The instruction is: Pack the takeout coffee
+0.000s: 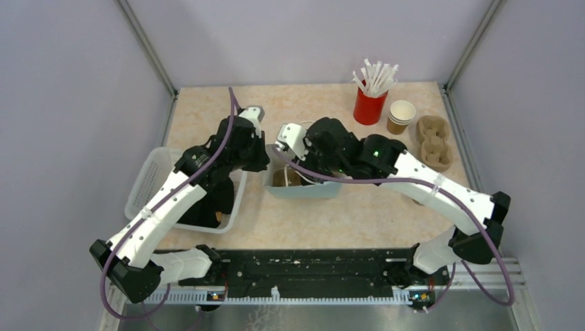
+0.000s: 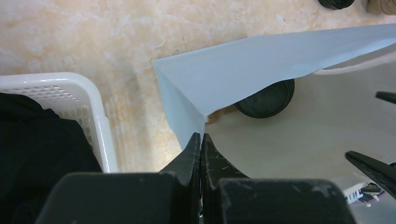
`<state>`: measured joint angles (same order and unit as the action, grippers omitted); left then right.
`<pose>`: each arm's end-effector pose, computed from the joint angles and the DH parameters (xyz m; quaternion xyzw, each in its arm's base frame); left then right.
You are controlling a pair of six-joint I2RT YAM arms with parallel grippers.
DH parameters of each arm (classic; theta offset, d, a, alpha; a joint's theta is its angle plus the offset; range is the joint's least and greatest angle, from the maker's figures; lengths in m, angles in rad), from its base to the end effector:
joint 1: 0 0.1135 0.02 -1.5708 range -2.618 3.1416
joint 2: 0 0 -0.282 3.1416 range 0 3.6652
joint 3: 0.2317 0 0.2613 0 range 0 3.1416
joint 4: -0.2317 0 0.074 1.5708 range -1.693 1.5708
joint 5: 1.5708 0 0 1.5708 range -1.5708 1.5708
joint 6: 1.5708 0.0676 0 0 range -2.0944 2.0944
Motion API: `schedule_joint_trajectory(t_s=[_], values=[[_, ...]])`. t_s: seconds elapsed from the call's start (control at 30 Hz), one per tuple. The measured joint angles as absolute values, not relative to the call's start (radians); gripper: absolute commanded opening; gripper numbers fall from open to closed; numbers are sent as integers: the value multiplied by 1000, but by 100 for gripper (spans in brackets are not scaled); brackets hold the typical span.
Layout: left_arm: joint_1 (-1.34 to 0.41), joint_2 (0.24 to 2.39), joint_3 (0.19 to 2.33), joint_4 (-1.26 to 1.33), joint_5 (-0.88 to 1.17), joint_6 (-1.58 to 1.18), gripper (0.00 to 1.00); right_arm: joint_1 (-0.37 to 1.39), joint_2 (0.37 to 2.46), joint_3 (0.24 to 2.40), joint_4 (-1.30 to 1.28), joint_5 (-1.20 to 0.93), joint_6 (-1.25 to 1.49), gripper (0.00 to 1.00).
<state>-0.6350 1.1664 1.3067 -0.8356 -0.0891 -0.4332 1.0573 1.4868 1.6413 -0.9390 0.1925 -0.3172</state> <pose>0.2137 -0.1500 0.3772 0.0724 0.9021 -0.1809 0.3850 0.1772 0.2878 0.3938 -0.5548 0.7341 0.0551 0.3876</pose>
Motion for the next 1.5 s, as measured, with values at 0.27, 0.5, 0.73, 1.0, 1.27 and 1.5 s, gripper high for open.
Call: schedule_joint_trajectory(t_s=[0.27,0.5,0.73,1.0,1.27,1.5], values=[[-636,1150,1299,-831,-78,-425,0,1057,1462,1674,-935,154,-283,60],[-636,1154,1309,-852,-90,-459,0,1057,1472,1954,-1026,178,-145,76],[-636,1216,1389,-938,-67,-550,0,1036,1417,2155,-1113,444,105,99],[-614,1304,1476,-1023,50,-682,0,543,1338,1943,-1261,513,381,99],[-600,1335,1500,-1077,81,-697,5,84,1331,1491,-1295,314,471,99],[-599,1324,1502,-1075,104,-667,23,-162,1311,1287,-1265,183,399,99]])
